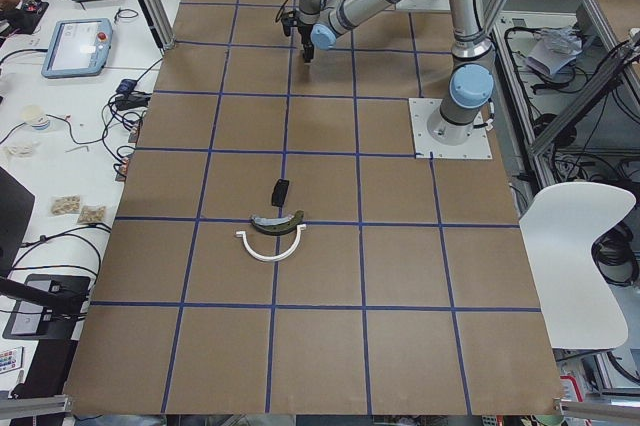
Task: Place bearing gear from tray to pile
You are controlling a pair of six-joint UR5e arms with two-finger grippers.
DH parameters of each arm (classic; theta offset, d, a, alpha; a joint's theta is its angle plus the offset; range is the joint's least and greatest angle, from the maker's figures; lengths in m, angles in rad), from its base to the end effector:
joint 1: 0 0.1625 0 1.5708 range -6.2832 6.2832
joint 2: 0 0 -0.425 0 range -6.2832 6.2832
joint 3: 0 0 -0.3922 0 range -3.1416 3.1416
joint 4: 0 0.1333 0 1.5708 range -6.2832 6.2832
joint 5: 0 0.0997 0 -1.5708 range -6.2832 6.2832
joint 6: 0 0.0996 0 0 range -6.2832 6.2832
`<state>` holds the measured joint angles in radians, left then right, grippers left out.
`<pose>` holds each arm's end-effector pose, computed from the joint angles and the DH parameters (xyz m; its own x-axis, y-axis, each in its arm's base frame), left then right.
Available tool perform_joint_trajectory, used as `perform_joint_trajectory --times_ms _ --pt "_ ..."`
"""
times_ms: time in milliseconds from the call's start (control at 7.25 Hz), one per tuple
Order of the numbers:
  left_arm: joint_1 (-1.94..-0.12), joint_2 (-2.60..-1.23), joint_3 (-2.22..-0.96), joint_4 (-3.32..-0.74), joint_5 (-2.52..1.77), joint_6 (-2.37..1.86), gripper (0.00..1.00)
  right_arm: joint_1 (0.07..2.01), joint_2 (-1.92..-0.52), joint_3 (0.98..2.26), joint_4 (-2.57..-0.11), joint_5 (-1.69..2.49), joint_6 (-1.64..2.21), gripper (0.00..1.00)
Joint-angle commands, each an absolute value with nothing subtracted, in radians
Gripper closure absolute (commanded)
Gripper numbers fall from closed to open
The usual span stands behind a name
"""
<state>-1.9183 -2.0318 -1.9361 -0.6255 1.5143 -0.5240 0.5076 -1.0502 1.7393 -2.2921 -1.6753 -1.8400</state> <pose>-0.3232 -0.4845 0.1678 -0.9800 -0.1673 0.1079 -0.1758 0.9816 -0.0747 -0.4794 -0.4073 0.1860 -0.7142 -0.6999 0.0033 -0.6955 0.7102 0.1091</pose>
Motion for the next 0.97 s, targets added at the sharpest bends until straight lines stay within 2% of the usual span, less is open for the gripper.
perform_joint_trajectory --times_ms 0,138,276,414,552,690,828 --pt "-1.908 -2.029 -1.933 -0.626 1.54 -0.514 0.0 0.492 -1.052 1.75 -2.273 -1.681 -1.845 0.15" --pt "-1.908 -2.029 -1.936 -0.63 1.563 -0.509 0.09 0.492 -1.052 1.755 -2.272 -1.68 -1.836 0.15" --pt "-1.908 -2.031 -1.939 -0.63 1.574 -0.509 0.23 0.492 -1.055 1.767 -2.279 -1.68 -1.833 0.18" --pt "-1.908 -2.031 -1.95 -0.63 1.575 -0.511 0.23 0.492 -1.057 1.77 -2.278 -1.68 -1.833 0.34" --pt "-1.908 -2.031 -1.951 -0.63 1.575 -0.512 0.23 0.492 -1.057 1.77 -2.281 -1.68 -1.833 0.57" --pt "-1.908 -2.029 -1.95 -0.629 1.575 -0.511 0.45 0.492 -1.057 1.77 -2.281 -1.681 -1.835 0.84" --pt "-1.908 -2.028 -1.951 -0.629 1.575 -0.512 0.83 0.492 -1.057 1.769 -2.283 -1.681 -1.838 1.0"
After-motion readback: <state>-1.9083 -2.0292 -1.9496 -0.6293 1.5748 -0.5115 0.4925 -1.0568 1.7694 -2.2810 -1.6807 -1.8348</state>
